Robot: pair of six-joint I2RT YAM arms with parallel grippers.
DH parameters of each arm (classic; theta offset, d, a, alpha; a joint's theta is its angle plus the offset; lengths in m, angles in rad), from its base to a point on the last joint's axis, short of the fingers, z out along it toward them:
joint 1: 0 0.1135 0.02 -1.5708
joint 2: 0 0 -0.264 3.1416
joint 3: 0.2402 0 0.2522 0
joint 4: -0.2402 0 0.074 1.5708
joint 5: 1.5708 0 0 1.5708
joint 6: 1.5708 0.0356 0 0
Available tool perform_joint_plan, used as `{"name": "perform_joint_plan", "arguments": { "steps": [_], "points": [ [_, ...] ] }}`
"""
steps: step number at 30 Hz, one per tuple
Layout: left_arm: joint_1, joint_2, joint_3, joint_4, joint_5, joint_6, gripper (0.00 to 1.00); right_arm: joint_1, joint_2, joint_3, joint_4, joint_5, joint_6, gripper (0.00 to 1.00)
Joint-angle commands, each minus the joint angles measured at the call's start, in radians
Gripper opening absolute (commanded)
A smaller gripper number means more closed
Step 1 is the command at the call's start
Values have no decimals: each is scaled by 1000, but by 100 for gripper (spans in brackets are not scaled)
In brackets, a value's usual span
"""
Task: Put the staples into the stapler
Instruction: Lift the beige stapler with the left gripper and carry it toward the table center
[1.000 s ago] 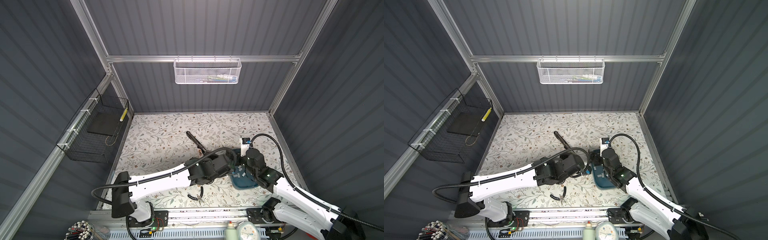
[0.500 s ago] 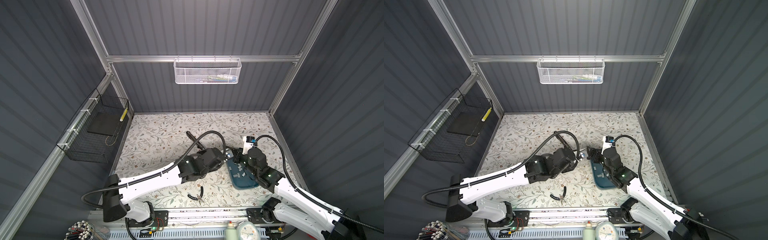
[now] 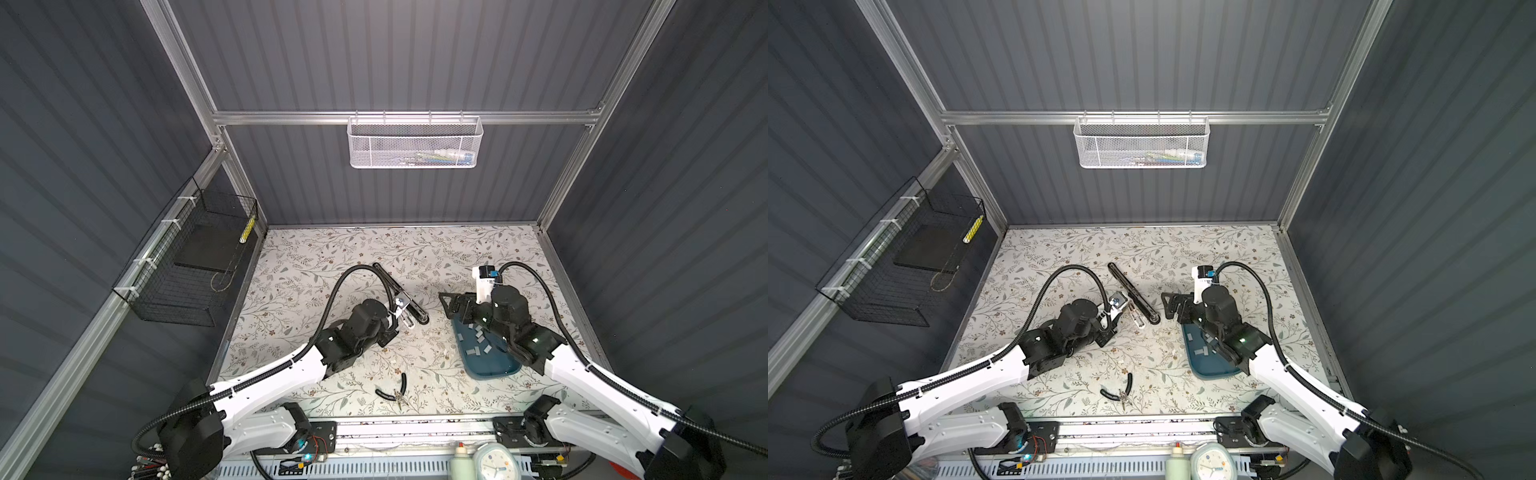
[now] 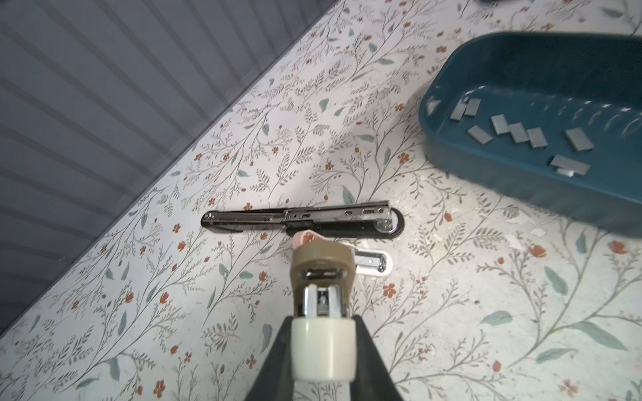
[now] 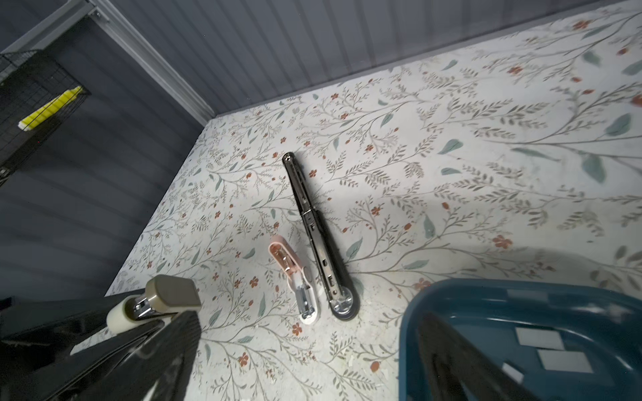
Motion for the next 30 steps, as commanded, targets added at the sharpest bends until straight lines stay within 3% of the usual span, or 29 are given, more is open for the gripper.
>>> {"name": "perform_joint_plan", "arguments": {
  "steps": [1, 7, 10, 20, 26, 30],
  "points": [
    [3, -31, -25, 126, 83, -9, 0, 34, 25, 31, 58, -90, 21, 99],
    [3, 12, 6, 86, 143, 16, 0, 107, 86, 85, 75, -109, 20, 78],
    [3, 40, 24, 74, 172, 16, 0, 126, 127, 109, 87, -143, 22, 73],
    [3, 28, 16, 75, 204, 25, 0, 133, 173, 125, 111, -168, 42, 63],
    [4, 19, 16, 62, 107, 3, 0, 134, 213, 165, 47, -156, -8, 61],
    [3, 5, 8, 71, 106, 1, 0, 134, 234, 181, 27, -161, -34, 61]
  ]
}}
